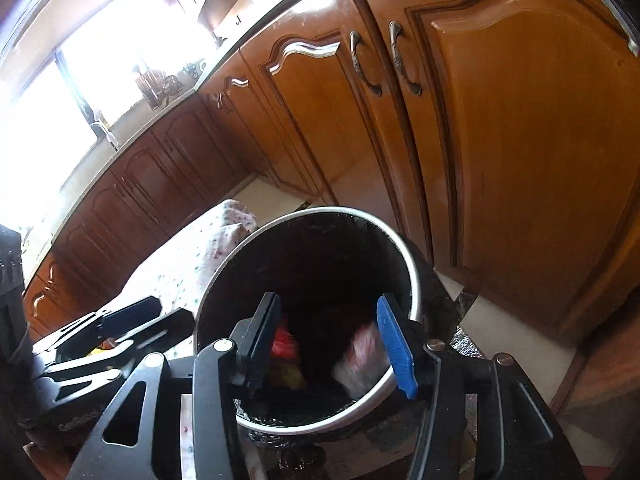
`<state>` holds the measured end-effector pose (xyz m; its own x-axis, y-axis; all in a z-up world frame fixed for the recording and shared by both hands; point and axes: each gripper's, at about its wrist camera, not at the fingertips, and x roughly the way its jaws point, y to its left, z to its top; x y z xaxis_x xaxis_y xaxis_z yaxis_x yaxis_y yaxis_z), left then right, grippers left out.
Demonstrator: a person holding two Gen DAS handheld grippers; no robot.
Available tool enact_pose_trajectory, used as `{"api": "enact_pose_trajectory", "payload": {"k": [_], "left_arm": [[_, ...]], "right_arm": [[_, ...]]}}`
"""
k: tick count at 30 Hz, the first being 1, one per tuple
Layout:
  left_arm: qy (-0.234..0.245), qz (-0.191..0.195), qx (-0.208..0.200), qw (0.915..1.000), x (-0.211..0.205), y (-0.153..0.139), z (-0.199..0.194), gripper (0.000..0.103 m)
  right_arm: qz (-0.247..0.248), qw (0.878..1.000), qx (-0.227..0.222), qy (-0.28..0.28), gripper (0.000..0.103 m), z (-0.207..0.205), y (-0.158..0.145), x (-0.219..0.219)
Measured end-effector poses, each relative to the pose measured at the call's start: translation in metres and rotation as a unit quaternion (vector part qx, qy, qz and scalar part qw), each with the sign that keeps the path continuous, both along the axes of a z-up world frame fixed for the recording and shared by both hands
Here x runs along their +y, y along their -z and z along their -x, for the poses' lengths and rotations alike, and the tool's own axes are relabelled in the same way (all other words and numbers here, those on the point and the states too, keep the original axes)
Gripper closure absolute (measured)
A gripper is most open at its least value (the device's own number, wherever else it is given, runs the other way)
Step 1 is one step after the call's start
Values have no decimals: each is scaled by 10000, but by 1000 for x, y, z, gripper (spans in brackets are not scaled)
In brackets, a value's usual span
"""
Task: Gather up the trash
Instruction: 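Carry both held items over the black bin and release them, then grasp blue-white crumpled paper with left tool while right tool grasps another paper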
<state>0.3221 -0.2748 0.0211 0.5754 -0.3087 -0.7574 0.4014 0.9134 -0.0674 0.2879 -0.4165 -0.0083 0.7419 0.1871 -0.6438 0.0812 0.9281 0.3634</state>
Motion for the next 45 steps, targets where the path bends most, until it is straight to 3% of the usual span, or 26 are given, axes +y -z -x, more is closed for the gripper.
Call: {"api": "enact_pose_trajectory", "payload": {"k": [3, 5, 6, 7, 9, 15, 30, 45], "left_arm": [[-36, 16, -87, 10000, 6, -6, 5, 45], [-88, 88, -113, 9999, 13, -12, 11, 45], [-101, 124, -129, 9998, 17, -15, 13, 44], [-123, 160, -154, 9997, 22, -17, 16, 44], [-171, 211, -224, 9994, 32, -22, 25, 36], [-349, 248, -319, 9986, 62, -29, 55, 30], [-1095, 359, -393, 9926, 167, -18, 126, 28], [-1306, 550, -112, 9899, 217, 2, 150, 27]], "right_arm": [[-83, 9999, -104, 33, 50, 10, -4, -3], [-113, 9997, -200, 57, 39, 16, -7, -2], [-154, 9995, -253, 71, 26, 21, -9, -1], [-190, 9994, -292, 68, 20, 25, -10, 1], [-217, 9991, -359, 35, 20, 32, -11, 7], [-217, 9984, -511, -56, 17, 58, -15, 29], [-159, 9970, -649, -387, 15, 109, -6, 92], [-174, 9962, -474, -710, 15, 115, 8, 135]]}}
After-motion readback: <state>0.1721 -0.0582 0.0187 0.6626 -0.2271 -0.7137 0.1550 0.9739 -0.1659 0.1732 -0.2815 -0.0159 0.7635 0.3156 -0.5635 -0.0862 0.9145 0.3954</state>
